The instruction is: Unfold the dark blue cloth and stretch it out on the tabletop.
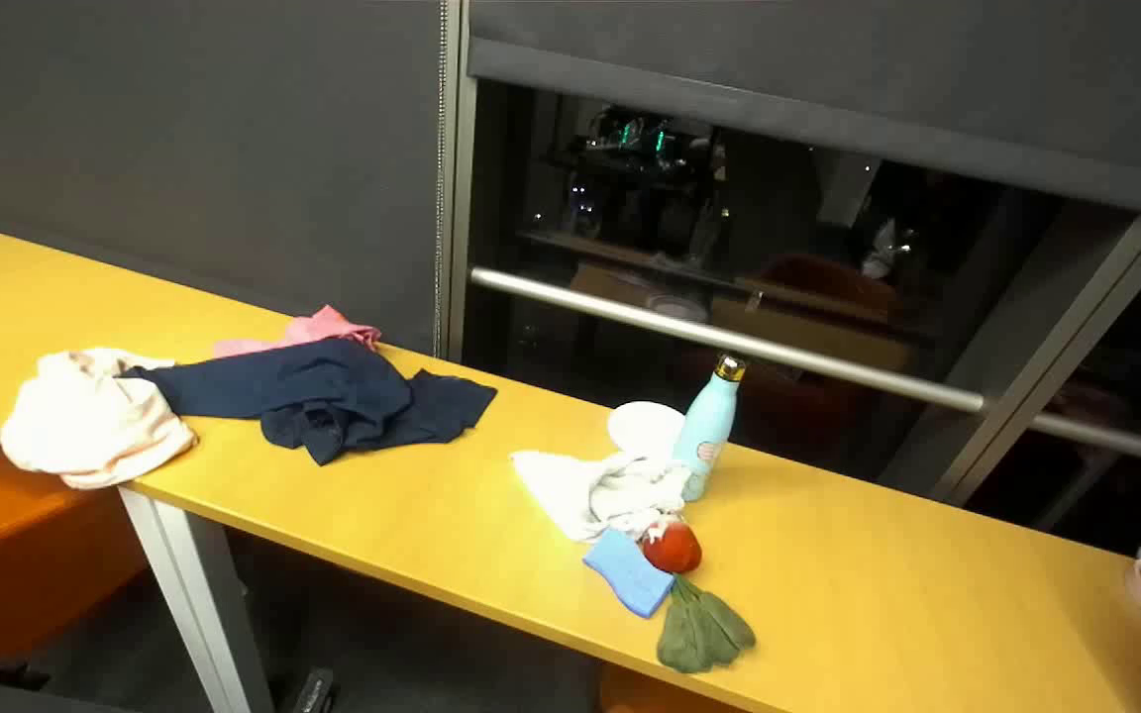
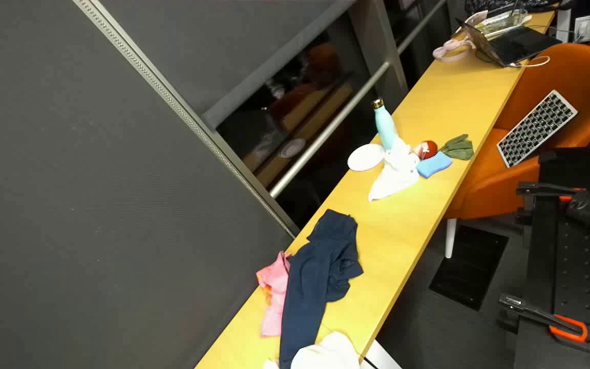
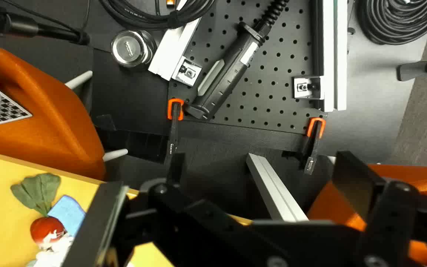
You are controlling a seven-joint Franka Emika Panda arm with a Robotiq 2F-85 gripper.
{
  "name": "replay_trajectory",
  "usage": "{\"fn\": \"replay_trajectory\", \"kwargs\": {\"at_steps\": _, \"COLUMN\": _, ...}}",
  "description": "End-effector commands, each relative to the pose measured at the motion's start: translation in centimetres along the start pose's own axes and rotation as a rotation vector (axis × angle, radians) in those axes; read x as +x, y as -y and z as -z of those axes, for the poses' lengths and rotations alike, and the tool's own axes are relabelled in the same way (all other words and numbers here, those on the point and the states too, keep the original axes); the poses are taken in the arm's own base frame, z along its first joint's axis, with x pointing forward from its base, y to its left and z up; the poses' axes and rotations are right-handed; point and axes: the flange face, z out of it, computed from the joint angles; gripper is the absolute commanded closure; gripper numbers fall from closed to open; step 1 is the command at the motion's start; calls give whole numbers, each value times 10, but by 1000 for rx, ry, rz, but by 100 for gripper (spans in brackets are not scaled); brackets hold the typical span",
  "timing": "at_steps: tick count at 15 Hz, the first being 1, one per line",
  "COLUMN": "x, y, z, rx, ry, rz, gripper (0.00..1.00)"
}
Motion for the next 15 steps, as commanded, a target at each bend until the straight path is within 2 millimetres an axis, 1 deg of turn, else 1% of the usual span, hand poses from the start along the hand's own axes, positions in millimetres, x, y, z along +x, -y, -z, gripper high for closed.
{"fn": "replay_trajectory", "kwargs": {"at_steps": 1, "x": 0, "y": 0, "z": 1, "rx": 0, "ry": 0, "rz": 0, "gripper": 0}}
{"fn": "replay_trajectory", "kwargs": {"at_steps": 7, "x": 0, "y": 0, "z": 1, "rx": 0, "ry": 0, "rz": 0, "gripper": 0}}
{"fn": "replay_trajectory", "kwargs": {"at_steps": 8, "x": 15, "y": -2, "z": -3, "rx": -17, "ry": -32, "rz": -33, "gripper": 0}}
{"fn": "replay_trajectory", "kwargs": {"at_steps": 9, "x": 34, "y": -1, "z": -6, "rx": -17, "ry": -60, "rz": -27, "gripper": 0}}
{"fn": "replay_trajectory", "kwargs": {"at_steps": 10, "x": 60, "y": 2, "z": -10, "rx": -29, "ry": -102, "rz": -26, "gripper": 0}}
{"fn": "replay_trajectory", "kwargs": {"at_steps": 13, "x": 117, "y": 16, "z": -20, "rx": -68, "ry": -232, "rz": -14, "gripper": 0}}
{"fn": "replay_trajectory", "kwargs": {"at_steps": 15, "x": 153, "y": 28, "z": -36, "rx": -92, "ry": -274, "rz": -7, "gripper": 0}}
